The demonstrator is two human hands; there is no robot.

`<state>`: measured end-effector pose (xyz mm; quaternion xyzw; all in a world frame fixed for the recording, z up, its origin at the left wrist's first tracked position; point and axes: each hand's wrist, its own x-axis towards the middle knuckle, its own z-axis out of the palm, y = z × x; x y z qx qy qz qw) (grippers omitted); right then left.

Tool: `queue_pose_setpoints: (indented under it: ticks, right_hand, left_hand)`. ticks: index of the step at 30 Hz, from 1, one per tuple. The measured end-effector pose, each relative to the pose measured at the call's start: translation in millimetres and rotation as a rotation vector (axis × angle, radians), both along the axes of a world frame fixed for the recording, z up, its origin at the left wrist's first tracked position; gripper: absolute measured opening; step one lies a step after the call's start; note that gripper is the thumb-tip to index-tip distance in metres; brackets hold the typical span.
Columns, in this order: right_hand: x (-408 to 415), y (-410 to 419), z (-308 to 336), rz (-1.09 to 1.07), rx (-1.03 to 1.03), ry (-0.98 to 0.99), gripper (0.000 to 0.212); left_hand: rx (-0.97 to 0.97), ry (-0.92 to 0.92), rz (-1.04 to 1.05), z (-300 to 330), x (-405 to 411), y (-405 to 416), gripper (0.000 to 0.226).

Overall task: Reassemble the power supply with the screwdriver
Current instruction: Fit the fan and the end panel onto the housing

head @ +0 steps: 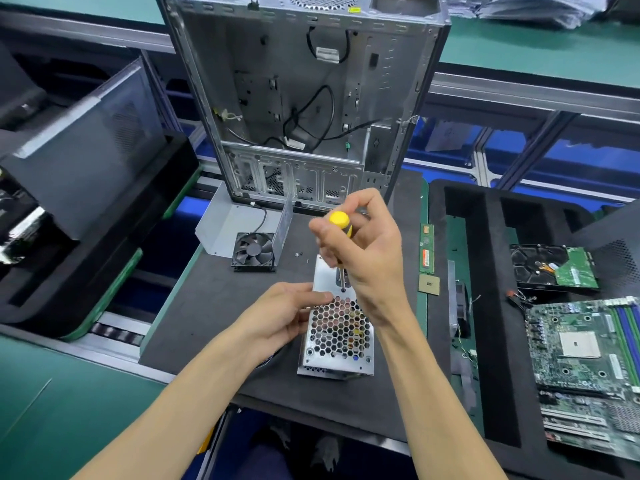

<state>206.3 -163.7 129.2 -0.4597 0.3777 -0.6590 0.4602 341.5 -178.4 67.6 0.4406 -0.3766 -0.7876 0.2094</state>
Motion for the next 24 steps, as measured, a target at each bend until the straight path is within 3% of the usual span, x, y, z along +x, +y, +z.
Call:
queue_pose_setpoints:
  ticks: [2,5,8,11,14,17,20,23,24]
  right_hand:
    - [1,1,-3,-0.027,-0.033,-0.006,0.002]
    - [3,3,-2,-0.077,-0.046,0.06,0.028]
    - [2,4,2,-0.114,-0.04,0.154,0.038]
    - [3,4,10,-0.173,-0.023,0.164,0.031]
    - [7,7,15,-0.159,-0.008,0.141,0.007]
    - [8,11,11,-0.222,0.042,0.196,0.01]
    - [9,15,12,-0.203,0.093,0.19,0.028]
    - [10,18,10,-0.217,0.086,0.175,0.011]
    - [10,18,8,-0.217,0.075,0.162,0.016]
  left_hand:
    - [0.014,0.006,0.01,-1,0,0,0.021]
    - [0.019,0.01,0.003,-4,0,-2,0.019]
    - [0.019,0.012,-0.004,-7,1,-5,0.018]
    - [0.03,0.017,-0.013,-9,2,-7,0.017]
    - [0.039,0.017,-0.022,-10,2,-9,0.019]
    - [0.051,0.026,-0.022,-9,3,-10,0.021]
    - [0.058,0.023,-0.033,-8,6,-10,0.018]
    - [0.057,0.025,-0.04,-7,8,-11,0.015]
    - [0.057,0.029,-0.038,-7,8,-11,0.013]
